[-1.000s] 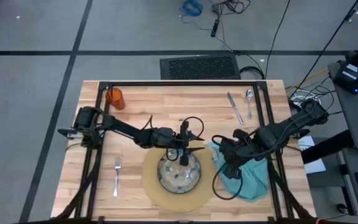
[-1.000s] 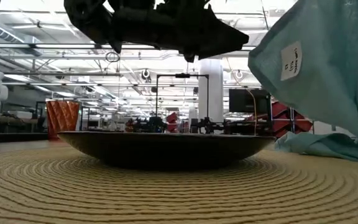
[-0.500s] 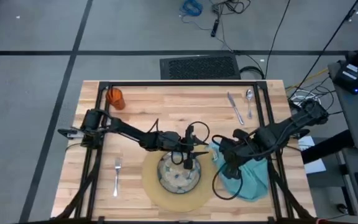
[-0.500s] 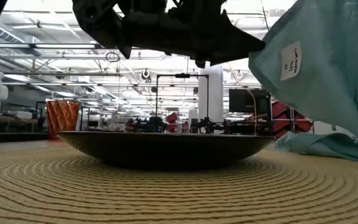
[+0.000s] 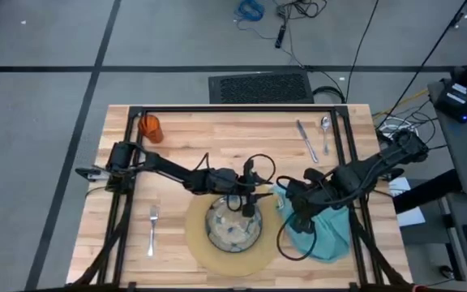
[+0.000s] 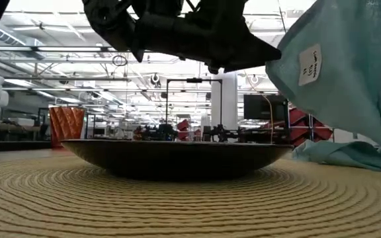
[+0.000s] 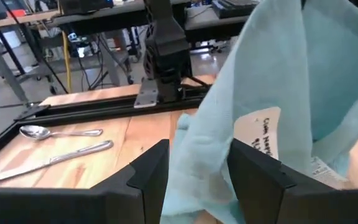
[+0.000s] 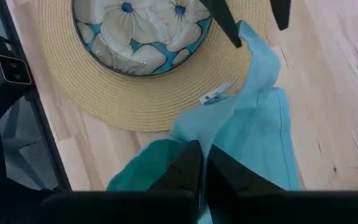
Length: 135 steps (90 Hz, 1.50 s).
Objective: Set table place
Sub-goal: Fold the blue napkin
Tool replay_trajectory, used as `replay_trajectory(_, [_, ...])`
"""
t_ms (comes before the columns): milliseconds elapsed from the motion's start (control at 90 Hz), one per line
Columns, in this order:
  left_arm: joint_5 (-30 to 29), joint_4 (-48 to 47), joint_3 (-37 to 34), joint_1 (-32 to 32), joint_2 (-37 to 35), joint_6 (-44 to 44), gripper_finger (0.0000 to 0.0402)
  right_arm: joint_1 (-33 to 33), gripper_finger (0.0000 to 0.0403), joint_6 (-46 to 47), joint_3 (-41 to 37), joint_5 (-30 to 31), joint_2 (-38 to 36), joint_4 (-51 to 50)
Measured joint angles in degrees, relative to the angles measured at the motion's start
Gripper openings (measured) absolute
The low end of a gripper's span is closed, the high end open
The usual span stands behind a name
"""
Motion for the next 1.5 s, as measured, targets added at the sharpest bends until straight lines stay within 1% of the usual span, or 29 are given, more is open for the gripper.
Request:
replay_trajectory(78, [0.0,-0.2,0.4,0.0,0.7,-0.1,0.0143,0.0,0.0,0.0,0.0,0.0,0.0,0.0])
replay_trajectory(144, [-0.1,-1.0,0.5,0.0,1.0,0.0,0.0126,0.0,0.0,0.0,0.0,0.0,0.0,0.1])
replay_trajectory(211, [-0.2,-1.2,0.8,0.0,1.1,-0.1,0.0093,0.0,0.0,0.0,0.0,0.0,0.0,0.1])
replay_trajectory(300, [-0.2,-1.5,0.9,0.0,1.1,-0.1,0.0027,0.0,0.0,0.0,0.0,0.0,0.0,0.2])
replay_trajectory(333, [-0.2,-1.7,0.9,0.0,1.2,-0.1,0.0014,0.0,0.0,0.0,0.0,0.0,0.0,0.2])
replay_trajectory(533, [-0.9,-0.2,0.9,0.0,0.6,0.0,0.0001,0.0,0.0,-0.2,0.0,0.0,0.0,0.6])
replay_trajectory(656, [-2.0,-1.0,0.9,0.1,-0.5,1.2,0.0,0.0,0.0,-0.4,0.0,0.4,0.0,4.1])
replay_trajectory(744, [-4.2,-2.0,0.9,0.1,-1.1,2.3,0.0,-0.6,0.0,-0.2,0.0,1.2,0.0,8.0])
replay_trajectory(844, [-6.5,-4.1,0.9,0.1,-2.1,3.8,0.0,-1.2,0.0005,-0.1,0.0,0.2,0.0,10.4])
replay_trajectory(889, [-7.5,-4.5,0.9,0.1,-2.6,4.6,0.0,-1.2,0.0013,0.7,0.0,-0.6,0.0,10.3])
replay_trajectory(967, [-9.3,-7.9,0.8,0.1,-4.5,5.8,0.0,-1.2,0.0034,2.7,0.0,-1.4,0.2,8.7])
replay_trajectory(1078, [-12.2,-12.2,0.8,0.1,-7.9,7.4,0.0,-0.4,0.0076,6.1,0.0,-1.2,1.2,3.7])
replay_trajectory(1133, [-12.6,-13.9,0.8,0.1,-9.9,8.5,0.0,-0.1,0.0099,7.1,0.0,-0.8,2.0,2.0])
replay_trajectory(1222, [-13.2,-16.7,0.8,0.1,-13.9,9.4,0.0,0.4,0.0139,8.3,-0.1,1.4,3.4,0.2])
replay_trajectory(1344, [-13.5,-21.3,0.8,0.1,-19.4,10.8,0.0,0.3,0.0186,9.0,-0.1,6.1,5.5,-1.8])
replay_trajectory(1422, [-13.8,-24.2,0.8,0.1,-22.7,11.3,0.0,-0.3,0.0205,9.1,-0.1,9.3,7.1,-3.2])
replay_trajectory(1500, [-14.8,-26.9,0.8,0.1,-25.8,12.2,0.0,-0.5,0.0212,8.3,-0.1,12.0,8.5,-4.3])
